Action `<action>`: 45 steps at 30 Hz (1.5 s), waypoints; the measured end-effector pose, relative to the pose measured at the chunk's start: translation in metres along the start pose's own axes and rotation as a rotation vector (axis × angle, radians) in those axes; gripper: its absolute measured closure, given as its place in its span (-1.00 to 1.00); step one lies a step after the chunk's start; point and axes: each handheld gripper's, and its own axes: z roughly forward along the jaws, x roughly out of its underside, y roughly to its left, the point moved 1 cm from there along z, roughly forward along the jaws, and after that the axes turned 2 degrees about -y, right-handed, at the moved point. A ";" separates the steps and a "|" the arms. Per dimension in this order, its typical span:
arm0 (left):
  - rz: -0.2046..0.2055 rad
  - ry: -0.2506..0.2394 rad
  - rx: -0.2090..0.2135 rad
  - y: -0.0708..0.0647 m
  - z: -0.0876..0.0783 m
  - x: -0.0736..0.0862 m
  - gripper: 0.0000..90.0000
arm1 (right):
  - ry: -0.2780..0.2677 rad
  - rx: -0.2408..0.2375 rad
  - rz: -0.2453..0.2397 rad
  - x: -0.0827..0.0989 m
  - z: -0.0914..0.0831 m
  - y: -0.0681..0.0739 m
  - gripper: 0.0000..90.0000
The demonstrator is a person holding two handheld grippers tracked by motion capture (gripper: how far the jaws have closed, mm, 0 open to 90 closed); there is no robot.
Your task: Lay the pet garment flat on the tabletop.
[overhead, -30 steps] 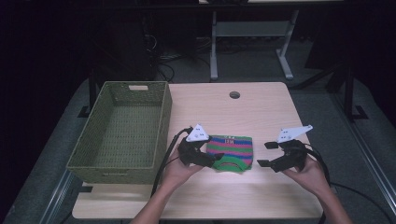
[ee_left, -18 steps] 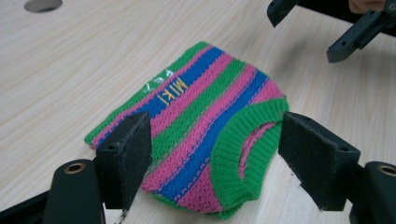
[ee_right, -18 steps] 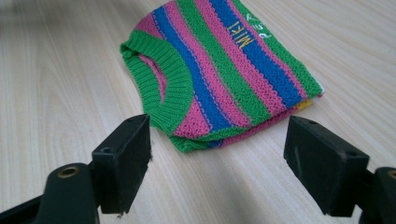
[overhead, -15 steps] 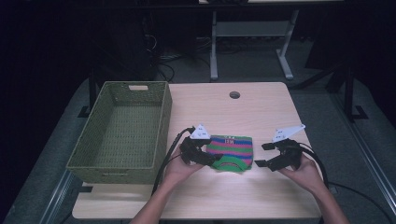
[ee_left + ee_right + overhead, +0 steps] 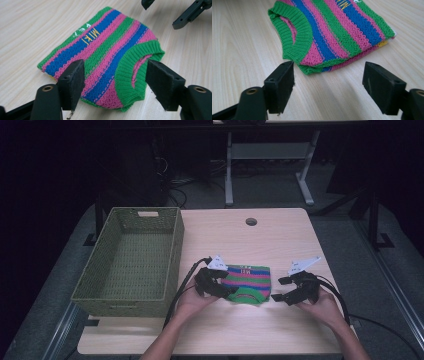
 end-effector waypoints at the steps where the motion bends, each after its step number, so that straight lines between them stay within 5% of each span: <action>1: 0.000 0.004 0.004 0.001 0.001 0.001 -0.24 | 0.001 -0.003 0.003 0.001 0.001 0.000 -0.41; 9: 0.005 0.050 0.025 0.002 0.010 0.004 -0.03 | 0.027 -0.028 -0.014 0.002 0.011 0.001 -0.23; 15: 0.050 0.101 0.050 -0.005 0.009 0.006 -0.02 | 0.009 -0.027 -0.077 -0.005 0.015 0.010 -0.05; 21: 0.053 0.104 0.048 -0.005 0.009 0.006 -0.13 | 0.016 -0.034 -0.120 -0.012 0.019 0.015 0.07; 28: 0.038 0.104 0.068 -0.006 0.005 0.012 -0.10 | 0.046 -0.064 -0.150 -0.016 0.024 0.019 0.21; 29: 0.012 0.106 0.072 -0.005 0.005 0.015 -0.08 | 0.037 -0.065 -0.191 -0.020 0.022 0.024 0.22; 33: -0.008 0.123 0.079 -0.004 0.007 0.017 0.05 | 0.052 -0.075 -0.218 -0.024 0.025 0.029 0.23; 45: -0.009 0.149 0.154 -0.013 0.014 0.015 -0.01 | 0.108 -0.092 -0.228 -0.019 0.034 0.026 0.42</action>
